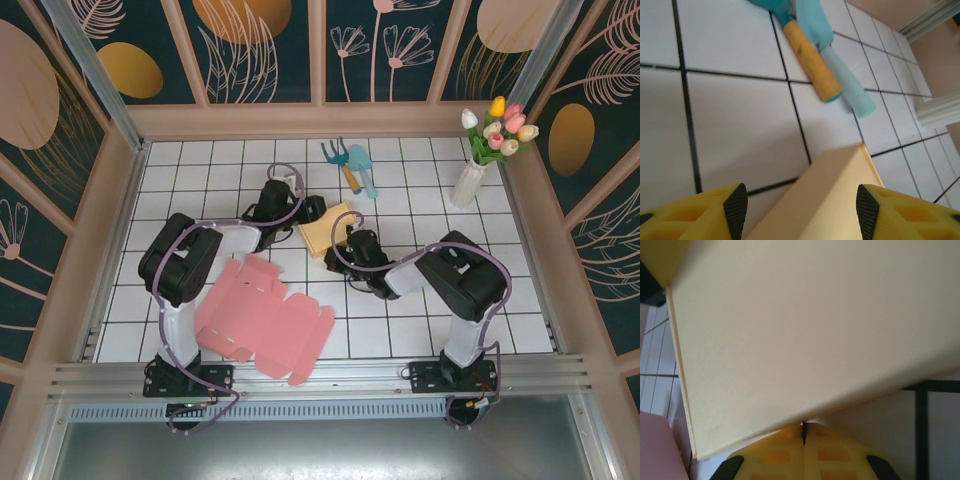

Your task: Fold the paper box

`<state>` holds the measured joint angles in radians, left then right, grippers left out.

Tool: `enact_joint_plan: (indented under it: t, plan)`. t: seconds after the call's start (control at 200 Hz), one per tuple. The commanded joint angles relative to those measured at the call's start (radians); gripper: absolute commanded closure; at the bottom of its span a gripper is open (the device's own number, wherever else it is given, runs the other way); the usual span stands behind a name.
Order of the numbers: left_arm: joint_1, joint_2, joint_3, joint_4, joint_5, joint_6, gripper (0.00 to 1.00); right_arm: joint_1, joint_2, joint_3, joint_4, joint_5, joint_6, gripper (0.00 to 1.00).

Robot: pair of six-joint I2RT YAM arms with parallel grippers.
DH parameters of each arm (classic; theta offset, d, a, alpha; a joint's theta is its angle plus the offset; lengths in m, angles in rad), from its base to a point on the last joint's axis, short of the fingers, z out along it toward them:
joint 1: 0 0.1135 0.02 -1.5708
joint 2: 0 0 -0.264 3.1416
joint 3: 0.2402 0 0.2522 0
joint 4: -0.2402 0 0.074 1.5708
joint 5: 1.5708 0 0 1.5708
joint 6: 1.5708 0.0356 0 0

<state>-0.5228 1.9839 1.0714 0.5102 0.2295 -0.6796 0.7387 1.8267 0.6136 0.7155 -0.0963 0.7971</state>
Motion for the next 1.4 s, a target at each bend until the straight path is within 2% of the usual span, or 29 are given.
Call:
enact_joint_plan:
  t: [0.0,0.06,0.15,0.285,0.32,0.43,0.585,0.756,0.886,0.956,1.131,1.396]
  plan:
    - [-0.047,0.040,0.090,-0.149,0.006,-0.004,0.37,0.047,0.005,0.031,0.148,0.032,0.039,0.96]
    - [-0.021,0.047,0.143,-0.236,-0.088,0.038,0.35,0.046,-0.040,-0.009,0.110,0.061,0.007,0.93]
    - [0.040,0.045,0.183,-0.285,-0.145,0.054,0.27,0.046,-0.126,-0.063,0.003,0.117,-0.078,0.80]
    - [0.073,-0.011,0.174,-0.342,-0.270,0.084,0.24,0.034,-0.276,-0.115,-0.187,0.252,-0.207,0.63]
    - [0.073,-0.045,0.129,-0.322,-0.274,0.077,0.24,0.026,-0.310,-0.110,-0.245,0.276,-0.243,0.59]
    - [0.062,-0.160,-0.089,-0.133,-0.176,0.017,0.27,-0.038,-0.387,-0.091,-0.355,0.282,-0.324,0.51]
    - [0.008,-0.211,-0.264,0.005,-0.105,-0.022,0.28,-0.153,-0.373,-0.053,-0.358,0.177,-0.365,0.49]
    - [-0.054,-0.208,-0.306,0.075,-0.073,-0.061,0.28,-0.184,-0.286,-0.012,-0.301,0.116,-0.376,0.49]
    - [-0.084,-0.132,-0.256,0.089,-0.030,-0.072,0.39,-0.186,-0.222,0.001,-0.248,0.070,-0.356,0.51]
    - [-0.093,-0.092,-0.231,0.114,-0.009,-0.094,0.42,-0.243,-0.188,0.014,-0.230,0.034,-0.349,0.55]
    - [-0.146,0.019,-0.063,0.103,0.018,-0.121,0.43,-0.337,-0.154,0.058,-0.259,0.021,-0.368,0.57]
    - [-0.187,0.166,0.214,-0.038,-0.029,-0.097,0.43,-0.482,-0.187,0.088,-0.330,0.035,-0.408,0.55]
